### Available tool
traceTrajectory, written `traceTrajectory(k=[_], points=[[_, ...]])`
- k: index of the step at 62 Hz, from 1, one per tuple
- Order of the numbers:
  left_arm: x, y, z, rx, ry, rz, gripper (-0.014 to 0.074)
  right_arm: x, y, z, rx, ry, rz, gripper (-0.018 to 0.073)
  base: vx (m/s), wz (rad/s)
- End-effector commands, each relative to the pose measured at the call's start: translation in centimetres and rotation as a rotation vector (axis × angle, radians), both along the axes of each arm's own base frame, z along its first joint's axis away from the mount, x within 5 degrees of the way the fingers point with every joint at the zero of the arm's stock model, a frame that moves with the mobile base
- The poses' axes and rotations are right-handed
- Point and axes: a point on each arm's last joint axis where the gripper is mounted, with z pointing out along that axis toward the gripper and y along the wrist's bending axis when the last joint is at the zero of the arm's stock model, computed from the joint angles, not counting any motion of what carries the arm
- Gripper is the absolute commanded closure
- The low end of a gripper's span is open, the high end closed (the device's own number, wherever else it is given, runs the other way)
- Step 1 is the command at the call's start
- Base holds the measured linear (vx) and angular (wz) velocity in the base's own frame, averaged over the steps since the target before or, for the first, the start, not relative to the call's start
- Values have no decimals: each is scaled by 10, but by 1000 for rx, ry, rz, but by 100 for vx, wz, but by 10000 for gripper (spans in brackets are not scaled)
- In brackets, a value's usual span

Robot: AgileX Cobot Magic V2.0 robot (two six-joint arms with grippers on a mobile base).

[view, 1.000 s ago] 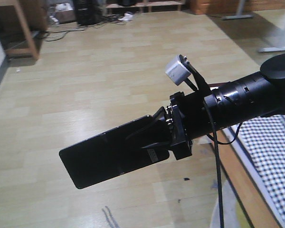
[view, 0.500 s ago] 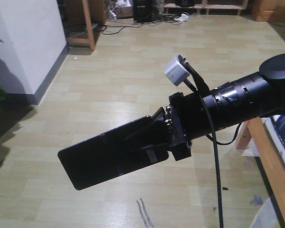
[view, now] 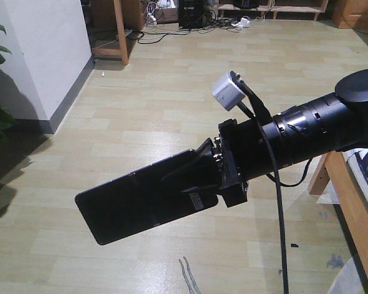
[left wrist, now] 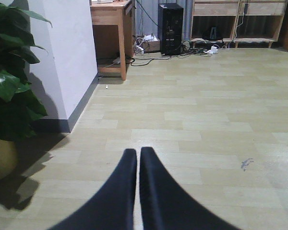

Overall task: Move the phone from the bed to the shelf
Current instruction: 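Hold the phone in the right gripper while the base turns away from the bed, then keep holding the phone while the base drives across the room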

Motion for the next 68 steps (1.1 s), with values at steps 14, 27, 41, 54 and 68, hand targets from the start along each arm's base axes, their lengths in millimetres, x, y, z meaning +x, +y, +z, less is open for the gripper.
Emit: traceTrajectory(k=[14, 27, 41, 54, 68], points=[[1, 0, 5, -11, -70, 4, 596, -13, 1, 28, 120, -5, 55, 561, 5, 0], [1, 0, 5, -11, -70, 4, 596, -13, 1, 28, 120, -5, 55, 561, 8, 5], [1, 0, 5, -11, -70, 4, 596, -13, 1, 28, 120, -5, 55, 561, 11, 7], [1, 0, 5, -11, -70, 4, 596, -13, 1, 28, 120, -5, 55, 561, 15, 2], [1, 0, 5, -11, -70, 4, 596, -13, 1, 28, 120, -5, 55, 561, 18, -4]])
